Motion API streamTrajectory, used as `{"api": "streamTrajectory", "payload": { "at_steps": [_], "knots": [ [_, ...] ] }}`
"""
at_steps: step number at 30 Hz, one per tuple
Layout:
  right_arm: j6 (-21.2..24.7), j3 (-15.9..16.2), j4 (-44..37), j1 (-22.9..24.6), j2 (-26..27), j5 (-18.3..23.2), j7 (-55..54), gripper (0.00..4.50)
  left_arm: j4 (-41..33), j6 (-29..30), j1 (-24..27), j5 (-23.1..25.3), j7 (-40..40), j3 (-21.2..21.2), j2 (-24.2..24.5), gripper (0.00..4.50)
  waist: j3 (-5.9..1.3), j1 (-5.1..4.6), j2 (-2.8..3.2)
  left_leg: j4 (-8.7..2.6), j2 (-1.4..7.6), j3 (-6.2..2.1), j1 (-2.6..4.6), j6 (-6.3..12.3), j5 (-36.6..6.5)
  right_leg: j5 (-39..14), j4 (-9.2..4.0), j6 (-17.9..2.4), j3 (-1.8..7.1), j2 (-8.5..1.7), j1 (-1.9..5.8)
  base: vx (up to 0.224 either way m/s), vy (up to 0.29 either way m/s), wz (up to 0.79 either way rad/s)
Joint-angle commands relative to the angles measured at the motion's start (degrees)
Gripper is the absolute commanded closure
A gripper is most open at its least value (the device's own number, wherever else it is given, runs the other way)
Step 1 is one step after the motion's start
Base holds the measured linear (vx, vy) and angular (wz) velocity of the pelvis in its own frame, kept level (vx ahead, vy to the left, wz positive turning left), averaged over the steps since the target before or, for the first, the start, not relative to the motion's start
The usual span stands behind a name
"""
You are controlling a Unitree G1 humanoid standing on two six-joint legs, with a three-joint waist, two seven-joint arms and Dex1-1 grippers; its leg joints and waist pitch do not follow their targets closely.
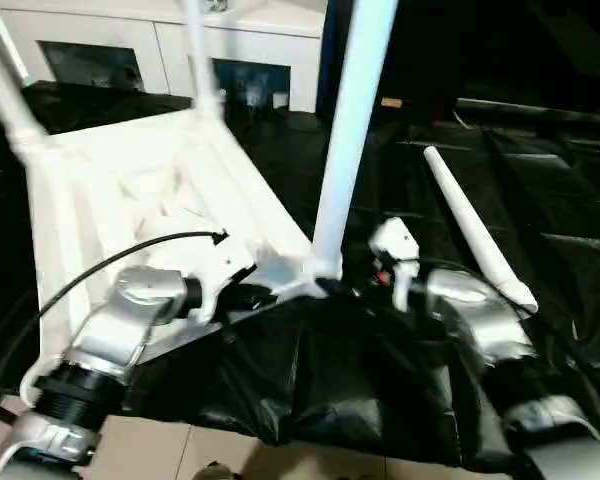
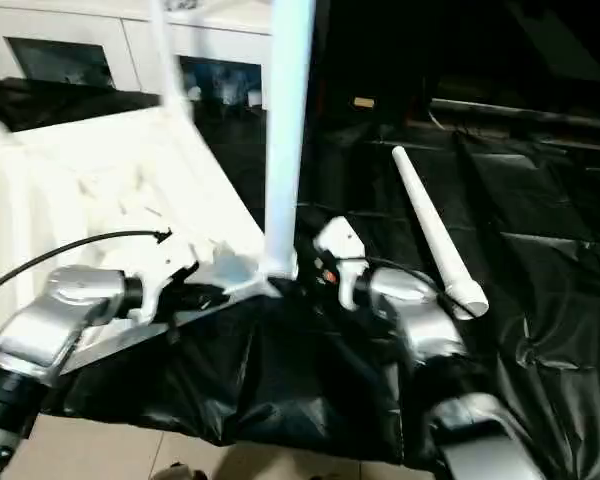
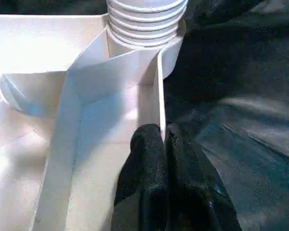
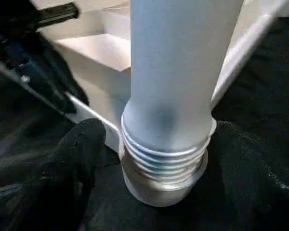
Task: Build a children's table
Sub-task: Insert table leg to table base
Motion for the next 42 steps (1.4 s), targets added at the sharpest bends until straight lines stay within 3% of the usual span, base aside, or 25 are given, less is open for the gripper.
{"api": "streamTrajectory", "payload": {
  "at_steps": [1,9,15,26,30,34,37,40,42],
  "knots": [
    [0.4,1.8,-2.4,0.4,-0.3,-1.0,1.8,0.67,-0.3,-3.7,-2.4,-1.8,-4.6,-2.5,-0.4,4.50,-4.23,-0.28,1.14,-3.48,1.35,-0.08,1.02,1.23,-12.5,-10.3,-4.23,-11.7,2.94,-4.02,3.11,0.000,0.000,0.00],
    [1.9,3.8,-6.0,1.8,-2.1,-1.5,4.6,0.67,2.1,-7.1,-3.0,-1.3,-8.8,-3.3,0.6,4.50,-4.29,-0.01,1.25,-3.58,1.56,-0.29,0.97,0.72,-12.7,-9.9,-3.95,-11.6,2.90,-4.18,3.29,0.000,0.000,0.00],
    [2.6,4.5,-7.1,1.9,-2.7,-1.3,6.8,0.67,2.8,-8.3,-3.1,-1.2,-10.4,-4.0,1.3,4.50,-4.25,-0.04,1.00,-3.51,1.49,-0.28,0.85,0.75,-13.0,-11.3,-4.04,-11.5,2.91,-4.28,3.37,0.000,0.000,0.00],
    [2.9,5.1,-6.8,1.8,-3.2,-1.7,7.5,1.67,3.9,-9.3,-3.2,-0.5,-10.9,-3.7,1.5,4.50,-4.31,0.09,0.68,-3.37,1.51,-0.21,0.82,1.07,-11.6,-10.8,-3.85,-11.4,2.93,-4.32,3.34,0.000,0.000,0.00],
    [2.8,5.3,-6.7,2.2,-2.8,-1.9,7.1,1.75,4.0,-9.2,-2.8,-0.7,-10.3,-3.4,1.3,4.50,-4.30,0.12,0.63,-3.32,1.49,-0.18,0.82,1.21,-11.4,-11.4,-3.91,-11.2,2.91,-4.35,3.33,0.000,0.000,0.00],
    [2.6,3.9,-4.0,2.7,0.5,-3.0,-0.5,1.77,5.7,-6.9,-3.2,0.7,-1.6,-0.6,-1.3,4.50,-4.15,-0.13,0.44,-3.38,1.52,-0.10,0.76,0.76,-11.8,-12.6,-4.02,-11.1,3.02,-4.48,3.11,0.000,0.000,0.00],
    [2.9,2.0,0.4,1.6,4.1,-4.7,-10.3,1.78,6.5,-4.6,-3.8,1.6,5.8,1.4,-4.2,4.50,-4.02,-0.43,0.25,-3.48,1.31,-0.29,0.94,-0.58,-13.7,-18.3,-4.57,-9.6,2.82,-4.53,3.06,0.000,0.000,0.00],
    [3.3,-0.2,5.5,-0.2,8.7,-5.8,-21.7,1.78,6.3,-1.7,-4.1,2.8,11.9,2.2,-7.1,4.50,-3.79,-1.42,0.09,-3.77,1.15,-0.66,0.64,-1.34,-15.1,-23.6,-5.04,-7.5,2.58,-4.64,3.17,0.000,0.000,0.00],
    [4.1,-1.6,8.1,-1.3,11.4,-5.5,-27.2,1.78,6.0,-0.1,-4.3,3.4,15.3,2.4,-9.1,4.50,-3.76,-1.85,0.11,-3.56,1.04,-0.54,0.98,-1.11,-15.8,-24.9,-5.36,-7.1,2.73,-4.64,2.71,0.000,0.000,0.00]
  ]
}}
